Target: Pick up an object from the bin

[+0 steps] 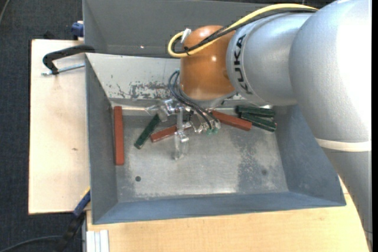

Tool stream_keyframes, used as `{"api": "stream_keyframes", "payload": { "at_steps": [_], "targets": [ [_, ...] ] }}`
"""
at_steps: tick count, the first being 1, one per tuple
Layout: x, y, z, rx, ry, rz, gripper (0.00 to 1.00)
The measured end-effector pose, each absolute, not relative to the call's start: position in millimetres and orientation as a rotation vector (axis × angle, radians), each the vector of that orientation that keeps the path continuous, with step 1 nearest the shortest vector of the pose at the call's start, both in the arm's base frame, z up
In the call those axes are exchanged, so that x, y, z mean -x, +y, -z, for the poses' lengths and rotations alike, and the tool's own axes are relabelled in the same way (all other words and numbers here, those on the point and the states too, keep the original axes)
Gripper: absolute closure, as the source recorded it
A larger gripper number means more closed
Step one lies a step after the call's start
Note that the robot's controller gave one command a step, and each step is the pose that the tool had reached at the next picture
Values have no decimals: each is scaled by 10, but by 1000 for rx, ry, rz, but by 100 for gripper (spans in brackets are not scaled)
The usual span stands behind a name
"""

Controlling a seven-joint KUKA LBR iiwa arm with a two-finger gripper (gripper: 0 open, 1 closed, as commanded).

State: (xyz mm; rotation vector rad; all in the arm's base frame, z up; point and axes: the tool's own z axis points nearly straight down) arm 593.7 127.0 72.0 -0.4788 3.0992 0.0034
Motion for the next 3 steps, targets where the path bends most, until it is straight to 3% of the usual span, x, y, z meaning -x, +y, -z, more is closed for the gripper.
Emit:
{"api": "stream_keyframes", "payload": {
  "at_steps": [1, 2, 3],
  "targets": [
    [-5958, 1260, -743, 474, 3093, -3, 100],
    [-5799, 1574, -2617, 494, 3085, -5, 100],
    [-5356, 1840, -1600, 591, 3093, -3, 100]
  ]
}}
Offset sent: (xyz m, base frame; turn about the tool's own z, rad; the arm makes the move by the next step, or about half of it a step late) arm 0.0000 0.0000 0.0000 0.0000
